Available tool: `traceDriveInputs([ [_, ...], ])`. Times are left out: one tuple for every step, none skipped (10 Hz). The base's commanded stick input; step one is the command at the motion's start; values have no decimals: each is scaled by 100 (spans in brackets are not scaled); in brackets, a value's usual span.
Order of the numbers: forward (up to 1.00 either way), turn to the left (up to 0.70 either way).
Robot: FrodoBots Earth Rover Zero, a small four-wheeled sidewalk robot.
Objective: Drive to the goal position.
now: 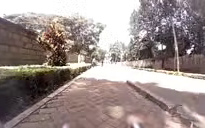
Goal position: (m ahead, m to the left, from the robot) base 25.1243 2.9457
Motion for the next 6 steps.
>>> traceDriveInputs([
  [70,0],
  [70,0],
  [70,0],
  [70,0],
  [70,0],
  [70,0],
])
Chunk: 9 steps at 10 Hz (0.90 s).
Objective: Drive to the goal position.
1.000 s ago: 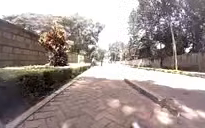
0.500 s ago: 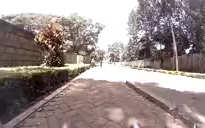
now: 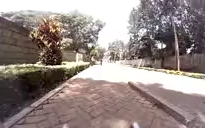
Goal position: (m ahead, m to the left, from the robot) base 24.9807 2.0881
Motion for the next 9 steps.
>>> traceDriveInputs([
  [70,0],
  [70,0],
  [70,0],
  [70,0],
  [70,0],
  [70,0],
  [70,0],
  [70,0],
  [70,0],
])
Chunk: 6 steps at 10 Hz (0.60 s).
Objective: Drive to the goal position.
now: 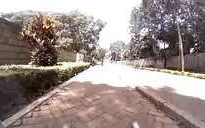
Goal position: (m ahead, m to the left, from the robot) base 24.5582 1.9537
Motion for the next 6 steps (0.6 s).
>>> traceDriveInputs([
  [70,0],
  [70,0],
  [70,0],
  [70,0],
  [70,0],
  [70,0],
])
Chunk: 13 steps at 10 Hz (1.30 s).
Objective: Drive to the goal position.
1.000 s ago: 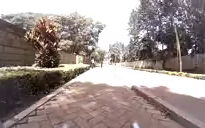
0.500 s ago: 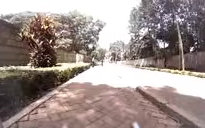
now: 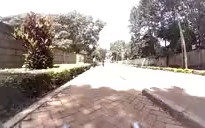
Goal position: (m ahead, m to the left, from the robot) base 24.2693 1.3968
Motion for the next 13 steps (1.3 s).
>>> traceDriveInputs([
  [70,0],
  [70,0],
  [70,0],
  [70,0],
  [70,0],
  [70,0],
  [70,0],
  [70,0],
  [70,0],
  [70,0],
  [70,0],
  [70,0],
  [70,0],
])
